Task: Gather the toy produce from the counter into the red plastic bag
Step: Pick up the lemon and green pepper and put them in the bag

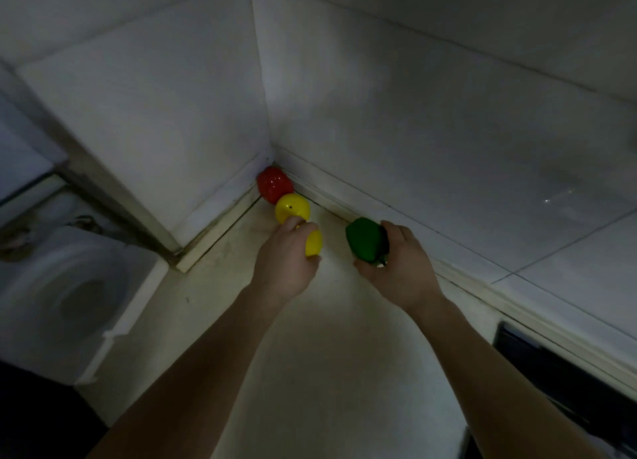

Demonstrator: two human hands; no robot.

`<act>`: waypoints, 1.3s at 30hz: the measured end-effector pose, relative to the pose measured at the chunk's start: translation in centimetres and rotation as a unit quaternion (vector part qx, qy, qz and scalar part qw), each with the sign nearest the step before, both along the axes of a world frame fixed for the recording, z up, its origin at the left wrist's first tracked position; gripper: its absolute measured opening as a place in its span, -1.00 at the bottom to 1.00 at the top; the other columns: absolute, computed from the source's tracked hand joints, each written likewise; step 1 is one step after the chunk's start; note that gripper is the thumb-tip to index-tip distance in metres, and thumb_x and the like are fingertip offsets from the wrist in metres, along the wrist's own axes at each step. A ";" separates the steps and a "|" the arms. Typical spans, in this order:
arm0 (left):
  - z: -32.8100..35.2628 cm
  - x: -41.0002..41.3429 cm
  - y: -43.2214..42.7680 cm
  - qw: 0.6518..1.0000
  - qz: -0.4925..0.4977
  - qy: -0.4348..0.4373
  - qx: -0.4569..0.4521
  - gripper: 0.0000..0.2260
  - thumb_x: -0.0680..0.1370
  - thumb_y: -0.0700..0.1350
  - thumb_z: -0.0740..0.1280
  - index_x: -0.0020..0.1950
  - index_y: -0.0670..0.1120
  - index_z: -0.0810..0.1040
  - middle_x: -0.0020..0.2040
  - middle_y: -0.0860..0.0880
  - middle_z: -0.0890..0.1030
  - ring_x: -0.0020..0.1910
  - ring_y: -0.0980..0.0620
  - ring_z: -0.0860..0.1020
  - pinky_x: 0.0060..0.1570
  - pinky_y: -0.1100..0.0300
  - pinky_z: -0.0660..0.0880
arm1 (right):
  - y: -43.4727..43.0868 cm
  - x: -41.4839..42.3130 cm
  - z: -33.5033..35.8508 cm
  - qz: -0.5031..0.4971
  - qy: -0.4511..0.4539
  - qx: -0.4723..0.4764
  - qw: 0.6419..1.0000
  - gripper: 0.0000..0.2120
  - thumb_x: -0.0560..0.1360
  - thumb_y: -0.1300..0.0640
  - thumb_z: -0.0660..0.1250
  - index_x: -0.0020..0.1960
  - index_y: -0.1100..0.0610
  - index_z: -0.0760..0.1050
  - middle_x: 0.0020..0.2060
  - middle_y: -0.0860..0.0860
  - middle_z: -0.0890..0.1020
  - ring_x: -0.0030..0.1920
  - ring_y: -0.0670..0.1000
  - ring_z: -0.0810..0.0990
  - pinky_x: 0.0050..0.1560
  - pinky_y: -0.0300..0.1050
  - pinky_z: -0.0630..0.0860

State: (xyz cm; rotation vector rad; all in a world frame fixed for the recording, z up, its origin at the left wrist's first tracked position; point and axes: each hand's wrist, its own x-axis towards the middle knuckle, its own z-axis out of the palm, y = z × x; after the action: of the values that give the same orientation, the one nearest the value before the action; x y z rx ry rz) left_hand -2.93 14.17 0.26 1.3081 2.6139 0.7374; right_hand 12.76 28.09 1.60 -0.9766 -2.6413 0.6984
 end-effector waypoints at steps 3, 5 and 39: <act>2.5 1.6 -1.4 0.999 0.000 0.015 0.045 -0.54 0.39 -0.05 0.49 0.27 -0.04 0.51 0.30 -0.04 0.46 0.18 -0.11 0.49 0.02 0.06 0.50 | -1.5 1.9 2.6 -0.007 0.019 0.006 1.000 -0.22 0.36 -0.15 0.44 0.44 0.11 0.24 0.25 0.06 0.44 0.18 0.07 0.45 0.18 -0.06 0.46; 4.3 2.9 -2.4 0.997 0.001 0.017 0.072 -0.55 0.39 -0.07 0.49 0.26 -0.03 0.51 0.30 -0.03 0.47 0.18 -0.11 0.49 0.00 0.08 0.50 | -2.6 3.5 4.4 -0.011 0.034 0.013 0.999 -0.21 0.35 -0.15 0.45 0.45 0.11 0.24 0.27 0.05 0.44 0.20 0.06 0.44 0.21 -0.06 0.45; 19.1 15.5 -19.4 0.962 -0.068 0.045 0.259 -0.51 0.33 -0.13 0.54 0.23 -0.02 0.55 0.23 0.03 0.50 0.15 0.01 0.51 0.09 0.09 0.52 | -21.8 19.3 19.7 -0.091 0.176 0.104 0.975 -0.21 0.33 -0.08 0.50 0.45 0.05 0.24 0.30 -0.04 0.40 0.25 -0.04 0.38 0.18 -0.27 0.29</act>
State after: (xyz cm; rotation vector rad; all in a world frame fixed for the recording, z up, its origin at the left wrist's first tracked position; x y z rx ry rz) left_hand 12.57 -5.24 19.35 1.6582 2.4499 1.4369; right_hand 32.02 6.28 21.31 -0.9225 -2.2325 0.4876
